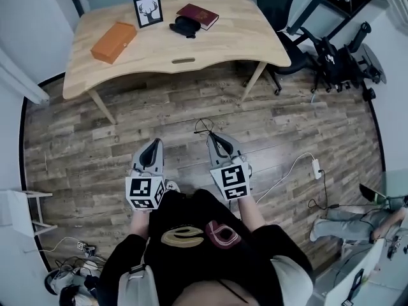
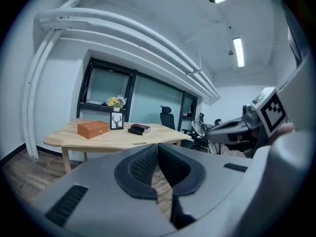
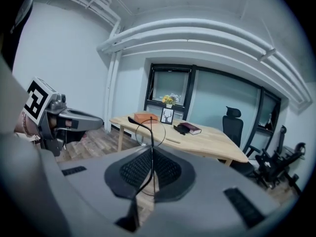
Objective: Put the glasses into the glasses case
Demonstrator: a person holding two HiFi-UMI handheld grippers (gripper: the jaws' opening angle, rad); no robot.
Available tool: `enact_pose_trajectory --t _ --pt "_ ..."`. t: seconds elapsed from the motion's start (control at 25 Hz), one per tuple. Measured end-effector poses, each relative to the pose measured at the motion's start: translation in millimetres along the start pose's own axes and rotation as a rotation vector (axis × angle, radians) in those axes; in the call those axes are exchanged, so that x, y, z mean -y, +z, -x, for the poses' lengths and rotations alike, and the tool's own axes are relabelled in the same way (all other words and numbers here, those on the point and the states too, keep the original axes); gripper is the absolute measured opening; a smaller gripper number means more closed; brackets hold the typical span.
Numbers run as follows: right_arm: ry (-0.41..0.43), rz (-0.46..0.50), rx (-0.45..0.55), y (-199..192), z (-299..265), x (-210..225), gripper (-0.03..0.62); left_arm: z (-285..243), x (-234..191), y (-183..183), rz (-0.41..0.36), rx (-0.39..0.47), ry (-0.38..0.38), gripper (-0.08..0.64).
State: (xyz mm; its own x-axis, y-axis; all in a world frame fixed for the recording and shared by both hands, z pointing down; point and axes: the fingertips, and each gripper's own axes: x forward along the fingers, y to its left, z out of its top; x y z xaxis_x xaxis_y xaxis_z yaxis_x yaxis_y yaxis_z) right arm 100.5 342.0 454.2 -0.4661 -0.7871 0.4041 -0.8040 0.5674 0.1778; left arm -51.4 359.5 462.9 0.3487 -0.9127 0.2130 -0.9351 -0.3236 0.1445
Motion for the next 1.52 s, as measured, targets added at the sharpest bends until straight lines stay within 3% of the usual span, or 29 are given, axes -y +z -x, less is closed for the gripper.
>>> enact_pose_trajectory --t 0.44,0.8,1.52 --pt "-0.035 -0.006 -0.010 13 -28 -19 0.017 -5 -40 -1 0.013 -0.019 -0.033 0.020" --pt "-0.011 0.090 -0.007 19 -65 -5 0.017 -27 -64 -4 0.045 -0.037 0.022 0.020" --pt "0.116 0.091 0.039 55 -188 109 0.017 -174 -70 49 0.052 0.013 0.137 0.020"
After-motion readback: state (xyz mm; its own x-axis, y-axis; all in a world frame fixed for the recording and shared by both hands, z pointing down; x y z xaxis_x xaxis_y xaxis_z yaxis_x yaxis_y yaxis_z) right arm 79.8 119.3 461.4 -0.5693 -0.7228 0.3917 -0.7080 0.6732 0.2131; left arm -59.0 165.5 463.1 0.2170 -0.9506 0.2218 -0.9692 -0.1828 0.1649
